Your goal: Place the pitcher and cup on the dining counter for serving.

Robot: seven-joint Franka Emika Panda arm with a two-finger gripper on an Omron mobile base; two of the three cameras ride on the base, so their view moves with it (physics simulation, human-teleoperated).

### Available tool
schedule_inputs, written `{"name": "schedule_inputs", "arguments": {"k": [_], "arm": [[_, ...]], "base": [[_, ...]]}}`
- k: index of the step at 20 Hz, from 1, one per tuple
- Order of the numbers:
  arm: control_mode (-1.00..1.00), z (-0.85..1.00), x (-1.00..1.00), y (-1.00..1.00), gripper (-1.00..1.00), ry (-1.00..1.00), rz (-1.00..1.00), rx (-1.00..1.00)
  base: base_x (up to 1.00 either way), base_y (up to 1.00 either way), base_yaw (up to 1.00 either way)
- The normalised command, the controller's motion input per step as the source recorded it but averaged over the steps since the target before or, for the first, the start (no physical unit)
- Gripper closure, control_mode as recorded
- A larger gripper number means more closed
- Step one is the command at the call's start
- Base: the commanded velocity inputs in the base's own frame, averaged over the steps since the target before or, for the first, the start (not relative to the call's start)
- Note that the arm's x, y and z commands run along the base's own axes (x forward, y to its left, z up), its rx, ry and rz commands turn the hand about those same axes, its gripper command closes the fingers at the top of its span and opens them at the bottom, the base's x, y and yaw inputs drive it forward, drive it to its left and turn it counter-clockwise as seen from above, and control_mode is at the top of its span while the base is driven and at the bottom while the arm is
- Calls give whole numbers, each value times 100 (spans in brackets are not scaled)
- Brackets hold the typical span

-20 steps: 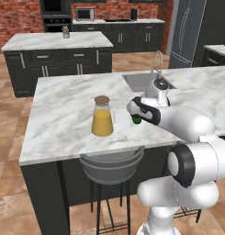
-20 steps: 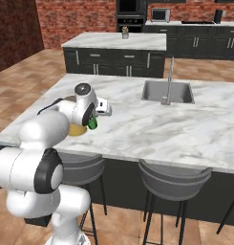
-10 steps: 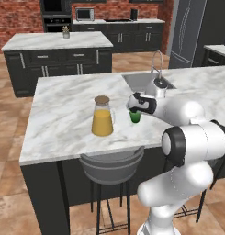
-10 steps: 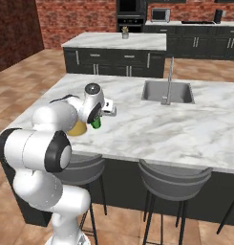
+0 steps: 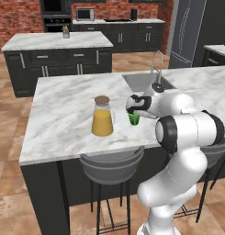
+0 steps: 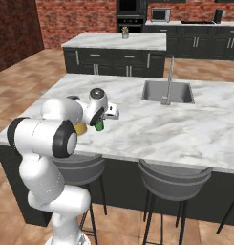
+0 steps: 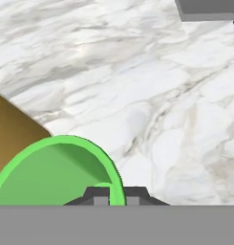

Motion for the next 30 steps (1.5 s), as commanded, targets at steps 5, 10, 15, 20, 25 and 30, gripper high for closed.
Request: {"name": "schedule_inputs", "arguments": {"k": [5, 10, 15, 20, 25, 30], "arm": [[-100, -34, 21, 0, 100, 0, 0, 0], [-100, -31, 19, 0, 100, 0, 0, 0], [-100, -25, 19, 0, 100, 0, 0, 0], [-100, -24, 22, 0, -100, 0, 0, 0], [-100, -23, 27, 0, -100, 0, 0, 0], [-100, -17, 25, -1, -100, 0, 0, 0]], "base": [[0, 0, 0], [0, 0, 0], [0, 0, 0], [0, 0, 0], [0, 0, 0], [0, 0, 0]]}}
